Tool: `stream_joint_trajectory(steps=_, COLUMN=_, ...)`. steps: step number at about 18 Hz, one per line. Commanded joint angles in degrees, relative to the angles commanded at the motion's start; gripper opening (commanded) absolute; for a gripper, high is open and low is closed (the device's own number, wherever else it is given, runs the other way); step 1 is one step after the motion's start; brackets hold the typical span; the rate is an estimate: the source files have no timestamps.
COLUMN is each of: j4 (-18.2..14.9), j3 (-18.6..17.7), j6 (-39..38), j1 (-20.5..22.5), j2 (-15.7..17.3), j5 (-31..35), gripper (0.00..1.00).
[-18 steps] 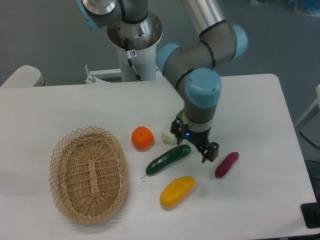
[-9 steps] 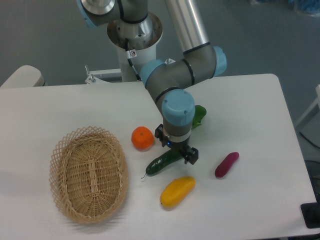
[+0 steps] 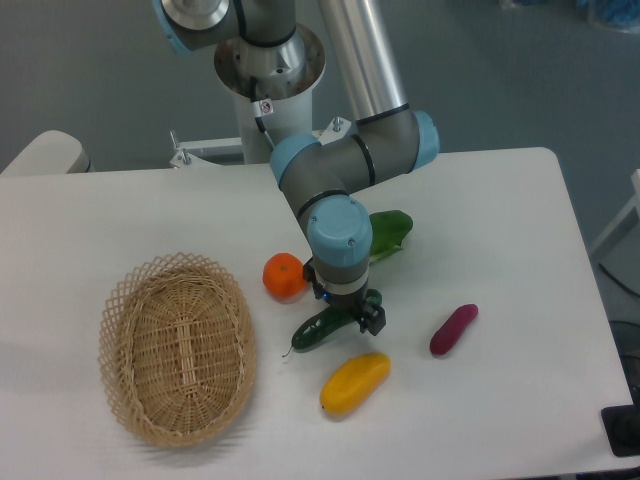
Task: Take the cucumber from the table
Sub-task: 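Close the gripper around the middle of the cucumber, then lift the held cucumber up and carry it toward the eggplant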
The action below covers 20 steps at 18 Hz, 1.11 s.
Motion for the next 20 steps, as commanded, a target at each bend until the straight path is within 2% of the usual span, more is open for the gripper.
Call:
stream_joint_trajectory(steps=4, j4=0.0, j3=-0.3, j6=-0.1, j1=0.0, j2=0.0, j5=0.0, gripper=1.0)
stream_joint_trajectory(steps=5, j4=0.0, j3=-0.2, j6=-0.2, j1=0.0, j2=0.0, j5=0.0, gripper=0.96)
stream_joint_trajectory(steps=8, j4=-0.3, j3=0.4, j6=-0.7, j1=0.0, j2=0.1, j5=0.0, gripper=0.39)
stream_joint_trajectory(steps=9, j4=-0.4, j3=0.7, j6=-0.8, j1=0.0, j2=0.0, j5=0.0, gripper=0.27)
stream_joint_trajectory(steps=10, j4=-0.4, j3=0.9, j6=-0.7, j1=0.1, j2=0.0, j5=-0.1, gripper=0.23)
stream_joint_trajectory(steps=16, j4=-0.6, j3=2.0, j6=-0.4, j1=0.4, j2=0.1, j5=0.0, gripper=0.23)
stream_joint_trajectory(steps=20, j4=-1.8, j3=6.2, j6=0.1, j1=0.6, j2=0.9, j5=0.1, gripper=0.23)
